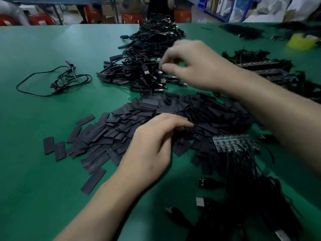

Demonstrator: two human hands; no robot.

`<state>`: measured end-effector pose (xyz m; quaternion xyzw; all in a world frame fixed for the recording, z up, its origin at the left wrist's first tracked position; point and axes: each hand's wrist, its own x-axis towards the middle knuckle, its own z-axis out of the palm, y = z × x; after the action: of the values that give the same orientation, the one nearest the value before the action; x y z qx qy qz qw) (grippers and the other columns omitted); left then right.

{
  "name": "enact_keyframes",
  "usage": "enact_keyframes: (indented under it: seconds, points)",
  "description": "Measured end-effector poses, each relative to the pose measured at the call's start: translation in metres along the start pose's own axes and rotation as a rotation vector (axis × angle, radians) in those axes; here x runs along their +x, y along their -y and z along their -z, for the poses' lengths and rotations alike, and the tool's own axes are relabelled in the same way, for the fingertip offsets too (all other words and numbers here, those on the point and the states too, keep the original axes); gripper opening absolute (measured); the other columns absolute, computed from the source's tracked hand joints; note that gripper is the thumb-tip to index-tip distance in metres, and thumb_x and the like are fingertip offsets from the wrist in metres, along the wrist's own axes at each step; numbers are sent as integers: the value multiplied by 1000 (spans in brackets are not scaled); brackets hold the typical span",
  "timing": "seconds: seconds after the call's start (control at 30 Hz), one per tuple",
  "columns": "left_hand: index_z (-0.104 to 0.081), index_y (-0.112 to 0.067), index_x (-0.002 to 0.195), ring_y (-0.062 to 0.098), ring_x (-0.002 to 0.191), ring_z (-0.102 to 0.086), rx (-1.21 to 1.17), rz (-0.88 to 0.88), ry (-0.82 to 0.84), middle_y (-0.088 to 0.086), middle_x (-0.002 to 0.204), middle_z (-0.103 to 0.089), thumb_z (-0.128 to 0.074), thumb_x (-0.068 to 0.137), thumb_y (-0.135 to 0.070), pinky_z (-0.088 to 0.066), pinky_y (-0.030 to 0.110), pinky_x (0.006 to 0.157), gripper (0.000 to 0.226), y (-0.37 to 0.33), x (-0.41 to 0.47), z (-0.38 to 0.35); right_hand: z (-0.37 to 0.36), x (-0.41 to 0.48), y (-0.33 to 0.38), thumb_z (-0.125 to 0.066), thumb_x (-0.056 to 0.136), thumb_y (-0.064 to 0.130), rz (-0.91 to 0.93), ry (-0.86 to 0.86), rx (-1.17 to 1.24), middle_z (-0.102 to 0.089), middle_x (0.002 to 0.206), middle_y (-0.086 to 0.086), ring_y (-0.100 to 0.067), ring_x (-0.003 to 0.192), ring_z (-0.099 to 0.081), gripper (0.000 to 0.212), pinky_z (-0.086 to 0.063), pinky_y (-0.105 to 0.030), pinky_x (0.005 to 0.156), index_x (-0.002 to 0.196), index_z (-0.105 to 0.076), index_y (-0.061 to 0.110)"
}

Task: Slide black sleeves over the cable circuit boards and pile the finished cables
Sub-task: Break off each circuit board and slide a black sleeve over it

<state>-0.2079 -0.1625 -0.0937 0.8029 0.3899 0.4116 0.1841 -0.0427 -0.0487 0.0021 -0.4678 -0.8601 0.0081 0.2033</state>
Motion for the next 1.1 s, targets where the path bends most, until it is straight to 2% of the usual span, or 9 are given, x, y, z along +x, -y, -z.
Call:
enact_keyframes:
  seconds: [0.17, 0.27, 0.43, 0.57, 0.63, 0.73, 0.87, 1.0, 1.1]
  points:
    - [-76, -22, 106, 7, 103, -62, 26, -4, 0, -10, 107, -66, -63, 93, 5, -49, 24, 88, 32, -3, -2, 0, 24, -111, -9, -56, 82, 57, -128, 351, -22, -64, 96, 21, 4, 91, -60, 34, -53, -24, 85, 101, -73, 35]
    - [-76, -25, 104, 11, 97, -63, 25, 11, 14, -11, 105, -64, -64, 94, 1, -50, 30, 80, 30, -4, -4, -2, 22, -147, -17, -55, 79, 68, -189, 423, -76, -58, 98, 22, 2, 96, -56, 40, -51, -28, 89, 104, -68, 39]
    - [-77, -27, 104, 14, 94, -64, 51, 20, 44, -11, 104, -64, -65, 94, -4, -53, 38, 78, 28, -6, -5, -3, 14, -166, -22, -46, 81, 70, -168, 349, -148, -50, 103, 21, -4, 104, -45, 41, -40, -32, 95, 104, -61, 40]
    - [-77, -28, 105, 13, 93, -64, 66, 21, 65, -13, 101, -66, -65, 96, -16, -54, 29, 73, 19, -9, -7, -5, 20, -162, -17, -68, 86, 45, -237, 251, 147, -59, 94, 15, -10, 90, -56, 15, -45, -22, 78, 92, -59, 35]
    - [-77, -30, 106, 11, 89, -65, 36, 36, 52, -15, 96, -68, -65, 98, -23, -47, 18, 70, 16, -13, -6, -7, 25, -156, -12, -71, 82, 44, -266, 207, 310, -63, 86, 12, -15, 80, -61, 14, -48, -28, 72, 86, -60, 36]
    - [-77, -36, 100, 8, 83, -68, -138, 153, 44, -15, 90, -74, -67, 92, -36, -52, 26, 73, 13, -20, -7, -12, 23, -147, 1, -74, 77, 45, -219, 154, 400, -68, 86, 15, -12, 78, -65, 15, -52, -37, 75, 85, -64, 37]
    - [-78, -29, 86, 12, 68, -64, -338, 279, 61, -3, 74, -72, -73, 86, -43, -51, 30, 68, 15, -22, -8, -12, 6, -147, 8, -82, 78, 36, -221, 57, 497, -74, 84, 12, 8, 69, -63, 14, -42, -10, 64, 86, -71, 32]
    - [-79, -25, 84, 6, 65, -60, -460, 325, 76, -6, 70, -71, -76, 79, -33, -48, 20, 65, 10, -25, -5, -12, -3, -154, 1, -80, 78, 42, -305, 61, 622, -76, 84, 12, -1, 78, -70, 14, -55, -32, 81, 86, -77, 30]
    - [-80, -17, 87, 4, 64, -62, -507, 366, 53, -4, 72, -73, -80, 74, -31, -48, 15, 65, 19, -26, -5, -15, -10, -157, 0, -80, 82, 40, -313, 26, 612, -75, 83, 15, 1, 80, -68, 9, -53, -34, 82, 83, -77, 31]
